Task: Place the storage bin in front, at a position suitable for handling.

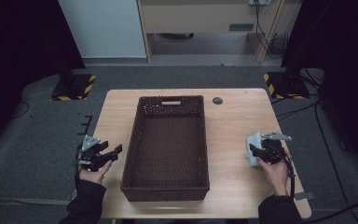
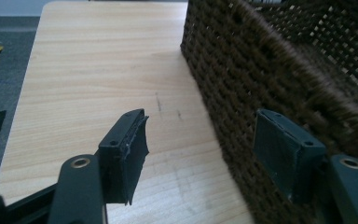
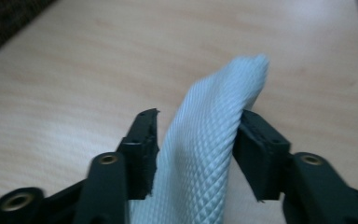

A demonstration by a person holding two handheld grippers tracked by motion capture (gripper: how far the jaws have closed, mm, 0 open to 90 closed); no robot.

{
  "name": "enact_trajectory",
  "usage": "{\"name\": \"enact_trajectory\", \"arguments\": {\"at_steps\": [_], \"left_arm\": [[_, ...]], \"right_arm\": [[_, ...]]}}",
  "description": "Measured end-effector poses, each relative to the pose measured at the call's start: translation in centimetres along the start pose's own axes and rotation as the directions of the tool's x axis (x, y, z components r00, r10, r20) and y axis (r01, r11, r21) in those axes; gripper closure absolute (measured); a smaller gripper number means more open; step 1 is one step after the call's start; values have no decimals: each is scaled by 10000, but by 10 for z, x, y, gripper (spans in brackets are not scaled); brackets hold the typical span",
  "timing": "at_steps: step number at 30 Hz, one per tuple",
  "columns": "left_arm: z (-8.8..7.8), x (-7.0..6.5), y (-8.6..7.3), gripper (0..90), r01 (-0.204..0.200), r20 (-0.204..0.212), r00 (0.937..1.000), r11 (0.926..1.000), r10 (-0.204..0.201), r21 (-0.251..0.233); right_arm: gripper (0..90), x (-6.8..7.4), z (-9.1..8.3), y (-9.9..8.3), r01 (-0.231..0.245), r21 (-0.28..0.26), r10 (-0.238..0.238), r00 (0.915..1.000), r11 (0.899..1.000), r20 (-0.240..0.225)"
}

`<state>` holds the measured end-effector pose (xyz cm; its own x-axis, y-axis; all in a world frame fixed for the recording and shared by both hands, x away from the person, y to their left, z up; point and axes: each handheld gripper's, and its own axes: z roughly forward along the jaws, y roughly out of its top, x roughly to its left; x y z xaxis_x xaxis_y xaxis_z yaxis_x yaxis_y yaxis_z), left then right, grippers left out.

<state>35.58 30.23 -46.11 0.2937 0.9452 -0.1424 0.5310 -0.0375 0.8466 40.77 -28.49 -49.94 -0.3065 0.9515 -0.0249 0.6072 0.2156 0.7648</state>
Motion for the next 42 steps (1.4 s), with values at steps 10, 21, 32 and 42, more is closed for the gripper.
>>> {"name": "enact_trajectory", "arguments": {"at_steps": [10, 21, 32, 42], "left_arm": [[-19, -16, 18, 357, 37, 730, 9973, 9959, 29, -900], [-7, -44, 14, 410, -545, 1128, 9920, 9981, 573, -278], [8, -52, 6, 621, -778, 1221, 9897, 9967, 742, 246], [17, -67, 7, 640, -936, 1271, 9878, 9954, 904, 192]], "right_arm": [[366, 37, -43, 32, 125, -1716, -290, 9951, 9851, -942], [318, 118, -44, 56, 558, -1937, -1157, 9425, 9795, -3135], [423, 147, -26, 51, 795, -1529, -1343, 9101, 9850, -3920], [552, 141, -25, 48, 679, -1343, -1162, 9114, 9886, -3947]]}}
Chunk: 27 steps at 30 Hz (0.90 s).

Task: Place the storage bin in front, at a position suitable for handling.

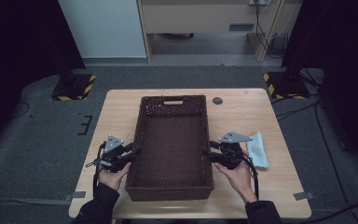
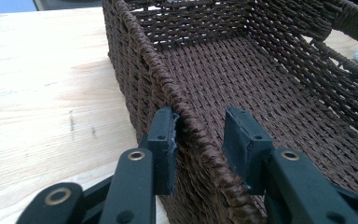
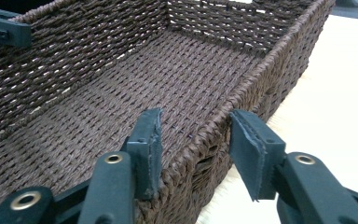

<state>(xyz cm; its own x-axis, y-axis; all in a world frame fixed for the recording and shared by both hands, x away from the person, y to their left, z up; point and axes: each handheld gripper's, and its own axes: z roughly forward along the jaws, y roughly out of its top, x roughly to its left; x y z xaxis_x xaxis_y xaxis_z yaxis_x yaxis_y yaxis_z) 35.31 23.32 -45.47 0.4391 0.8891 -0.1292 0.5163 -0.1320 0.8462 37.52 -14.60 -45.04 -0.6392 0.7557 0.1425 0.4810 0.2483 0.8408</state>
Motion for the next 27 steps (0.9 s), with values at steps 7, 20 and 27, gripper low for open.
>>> {"name": "enact_trajectory", "arguments": {"at_steps": [7, 20, 27], "left_arm": [[9, -14, 1, 644, -121, 191, 9997, 9998, 124, -132], [11, -18, 3, 650, -308, 54, 9995, 9995, 308, 6], [5, -25, -4, 646, -289, 151, 9995, 9995, 290, -91]], "right_arm": [[562, -8, -15, -5, -225, 180, 221, 9994, 9996, 257], [587, -11, -12, -3, 158, -151, -144, 9963, 9998, 851], [590, -8, -20, -8, 70, -75, -64, 9966, 9999, 823]]}}
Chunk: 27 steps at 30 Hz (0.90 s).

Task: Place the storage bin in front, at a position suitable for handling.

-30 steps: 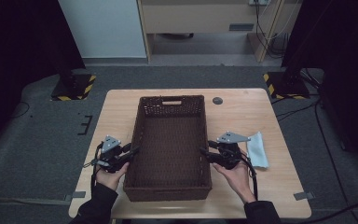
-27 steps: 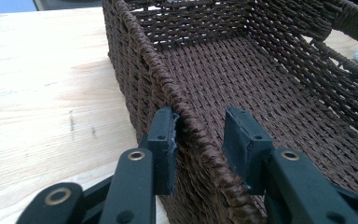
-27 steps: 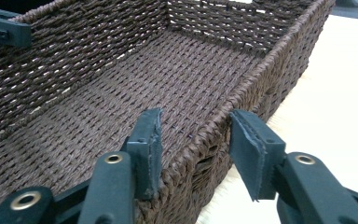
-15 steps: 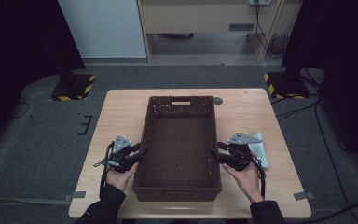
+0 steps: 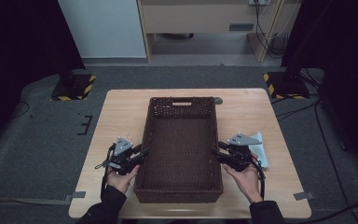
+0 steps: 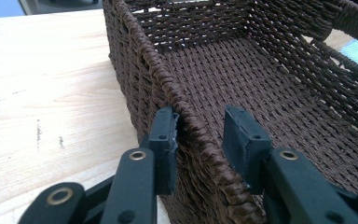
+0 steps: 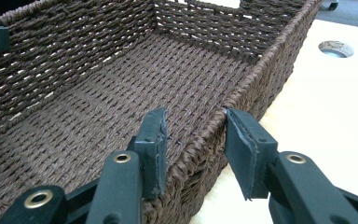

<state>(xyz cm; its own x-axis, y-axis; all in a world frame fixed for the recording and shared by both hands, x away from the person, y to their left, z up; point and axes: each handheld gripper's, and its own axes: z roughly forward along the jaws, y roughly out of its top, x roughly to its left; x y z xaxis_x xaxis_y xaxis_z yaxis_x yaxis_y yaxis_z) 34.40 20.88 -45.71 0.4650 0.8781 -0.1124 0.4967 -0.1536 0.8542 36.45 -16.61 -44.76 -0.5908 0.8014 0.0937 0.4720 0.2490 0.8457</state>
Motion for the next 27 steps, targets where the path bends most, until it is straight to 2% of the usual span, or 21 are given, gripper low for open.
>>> {"name": "enact_trajectory", "arguments": {"at_steps": [6, 10, 12, 15, 18, 23, 25, 27], "left_arm": [[-5, -7, -3, 640, -101, -66, 9999, 9999, 101, 99], [-5, -7, -4, 621, -39, 67, 10000, 9997, 38, 234], [-5, -6, -4, 615, -42, 93, 9999, 9997, 39, 257], [-5, -4, 1, 588, 17, 81, 10000, 9999, -18, 153], [-6, 1, 8, 560, 17, 22, 10000, 10000, -17, 32], [0, 12, 16, 548, -420, 210, 9989, 9991, 417, 101], [3, 15, 18, 533, -408, 330, 9986, 9991, 403, 128], [6, 14, 19, 529, -460, 254, 9986, 9988, 455, 187]], "right_arm": [[587, 1, -8, -4, -11, 53, 11, 10000, 10000, -32], [527, 1, -6, -3, 123, 153, -122, 9999, 9998, -87], [479, 1, -7, -1, 124, -6, -124, 9999, 9999, -95], [458, -4, -14, 4, 68, -461, -67, 10000, 9989, 15], [432, -14, -23, 6, -48, -781, 70, 9996, 9969, 267], [388, -41, -35, 1, -328, -885, 416, 9941, 9955, 998], [370, -54, -40, -4, -508, -781, 616, 9878, 9957, 1432], [349, -68, -46, -10, -619, -673, 738, 9787, 9958, 1914]]}}
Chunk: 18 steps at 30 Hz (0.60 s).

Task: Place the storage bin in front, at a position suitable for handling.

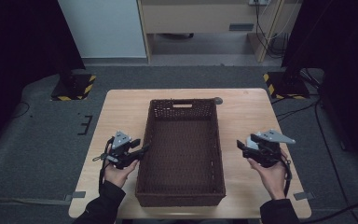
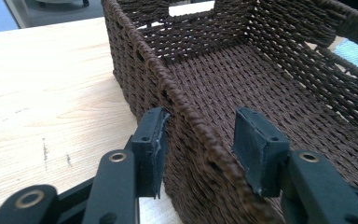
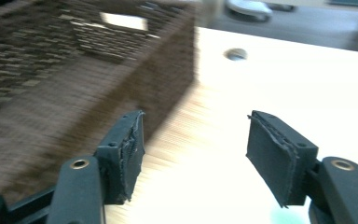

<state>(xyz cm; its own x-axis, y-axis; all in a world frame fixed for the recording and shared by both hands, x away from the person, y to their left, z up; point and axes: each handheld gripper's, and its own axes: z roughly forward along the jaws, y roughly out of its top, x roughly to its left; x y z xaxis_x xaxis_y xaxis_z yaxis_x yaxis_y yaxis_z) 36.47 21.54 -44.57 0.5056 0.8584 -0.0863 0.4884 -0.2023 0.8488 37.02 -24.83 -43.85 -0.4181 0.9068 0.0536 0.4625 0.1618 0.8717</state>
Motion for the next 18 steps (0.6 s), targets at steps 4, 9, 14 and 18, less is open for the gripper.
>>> {"name": "enact_trajectory", "arguments": {"at_steps": [4, 9, 14, 18], "left_arm": [[10, -5, 1, 539, -320, -239, 9992, 9989, 329, 347], [13, -6, -2, 595, -222, -204, 9995, 9983, 234, 539], [12, -8, -3, 617, -234, -340, 9991, 9983, 252, 525], [11, -9, -5, 618, -107, -322, 9994, 9988, 123, 468]], "right_arm": [[300, -26, -3, -13, -306, 417, 274, 9968, 9987, 748], [294, -44, 1, -32, -423, 1070, 301, 9931, 9934, 1133], [340, -52, 12, -47, -52, 1690, -177, 9909, 9856, 1333], [381, -58, 18, -54, -81, 2056, -188, 9915, 9786, 1287]]}}
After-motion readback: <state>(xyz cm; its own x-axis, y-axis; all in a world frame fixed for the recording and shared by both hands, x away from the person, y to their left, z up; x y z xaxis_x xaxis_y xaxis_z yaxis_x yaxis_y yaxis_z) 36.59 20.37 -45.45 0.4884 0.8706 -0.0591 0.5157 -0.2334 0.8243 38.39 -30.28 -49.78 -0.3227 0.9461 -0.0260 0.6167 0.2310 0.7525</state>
